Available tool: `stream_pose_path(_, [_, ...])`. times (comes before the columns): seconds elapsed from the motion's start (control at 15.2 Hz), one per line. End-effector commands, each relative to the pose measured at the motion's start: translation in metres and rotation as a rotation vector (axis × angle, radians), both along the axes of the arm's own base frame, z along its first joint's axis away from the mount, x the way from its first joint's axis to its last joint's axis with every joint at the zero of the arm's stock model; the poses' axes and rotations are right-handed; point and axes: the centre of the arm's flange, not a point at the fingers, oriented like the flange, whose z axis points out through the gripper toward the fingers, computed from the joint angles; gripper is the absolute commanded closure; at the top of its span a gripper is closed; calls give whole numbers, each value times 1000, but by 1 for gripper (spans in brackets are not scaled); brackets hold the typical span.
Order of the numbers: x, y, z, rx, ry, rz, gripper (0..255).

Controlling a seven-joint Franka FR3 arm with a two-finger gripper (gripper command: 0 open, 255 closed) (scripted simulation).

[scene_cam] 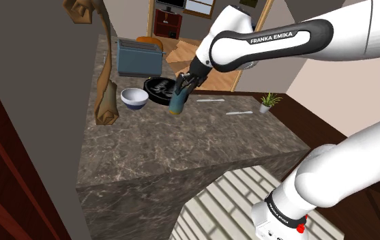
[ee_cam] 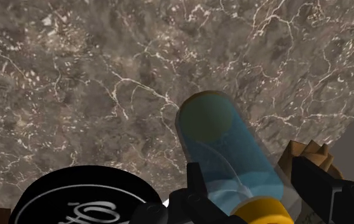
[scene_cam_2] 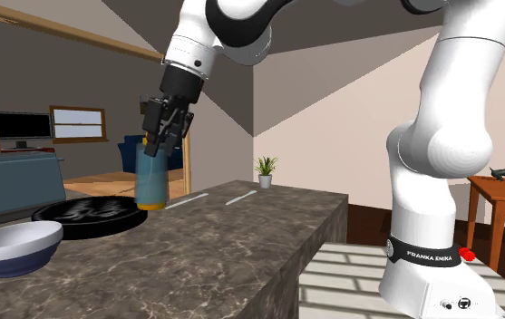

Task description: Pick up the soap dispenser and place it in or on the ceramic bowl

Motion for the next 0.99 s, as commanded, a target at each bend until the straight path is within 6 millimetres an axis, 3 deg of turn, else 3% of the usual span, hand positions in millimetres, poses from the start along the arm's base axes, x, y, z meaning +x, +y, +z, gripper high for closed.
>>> stream_pose_path(0.0, [0, 0, 13, 0, 0, 0, 255])
stream_pose_path(0.07, [0, 0, 17, 0, 0, 0, 255])
stream_pose_path(0.92, [167, 35, 34, 0, 0, 0, 255])
